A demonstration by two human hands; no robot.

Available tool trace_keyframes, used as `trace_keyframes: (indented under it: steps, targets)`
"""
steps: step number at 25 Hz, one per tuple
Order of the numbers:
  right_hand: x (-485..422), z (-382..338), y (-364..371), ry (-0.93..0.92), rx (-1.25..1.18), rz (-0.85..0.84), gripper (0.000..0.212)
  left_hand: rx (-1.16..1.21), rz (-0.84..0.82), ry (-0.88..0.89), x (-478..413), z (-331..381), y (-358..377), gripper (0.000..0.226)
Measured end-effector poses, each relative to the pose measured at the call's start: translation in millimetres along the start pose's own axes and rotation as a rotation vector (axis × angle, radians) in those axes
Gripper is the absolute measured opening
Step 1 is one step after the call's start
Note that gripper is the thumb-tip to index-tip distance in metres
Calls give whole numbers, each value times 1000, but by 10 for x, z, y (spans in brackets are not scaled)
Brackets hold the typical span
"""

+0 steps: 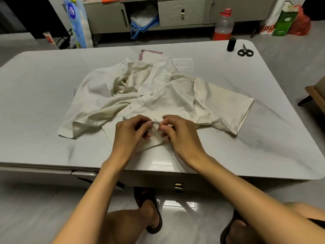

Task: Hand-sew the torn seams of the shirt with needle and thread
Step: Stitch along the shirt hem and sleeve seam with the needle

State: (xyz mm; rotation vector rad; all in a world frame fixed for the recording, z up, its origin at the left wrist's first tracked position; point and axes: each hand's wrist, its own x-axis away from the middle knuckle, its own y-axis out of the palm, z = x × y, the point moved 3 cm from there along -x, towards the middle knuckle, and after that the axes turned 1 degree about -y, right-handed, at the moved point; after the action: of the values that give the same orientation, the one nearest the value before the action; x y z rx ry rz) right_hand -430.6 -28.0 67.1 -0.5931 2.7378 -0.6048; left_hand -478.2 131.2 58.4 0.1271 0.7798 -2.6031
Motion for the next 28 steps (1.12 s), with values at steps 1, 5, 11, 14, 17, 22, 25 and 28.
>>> trace_keyframes:
  steps: [1,5,11,14,17,22,25,28]
  targets:
    - [-37,31,25,14,7,-8,13,-7,-13,0,-6,2,-20,6]
    - [-128,107,-46,59,-10,-19,14,12,-104,-70,-29,28,-36,8]
    - [-192,179,-122,69,20,-88,15,107,-240,-180,-70,-53,-52,15]
    - [-157,138,-117,-19,55,-38,13,151,-255,-215,-92,-86,-66,11]
    - [-65,-14,-137,-275,176,88,9,225,-252,-259,-97,-79,-78,15]
    - [62,16,-29,-244,180,-109,9,296,-268,-283,-93,-63,-82,13]
    - [38,59,-10,-156,173,-154,14,321,-260,-295,-89,-52,-82,14]
    - [19,65,-10,-91,153,-160,19,348,-261,-305,-84,-36,-80,13]
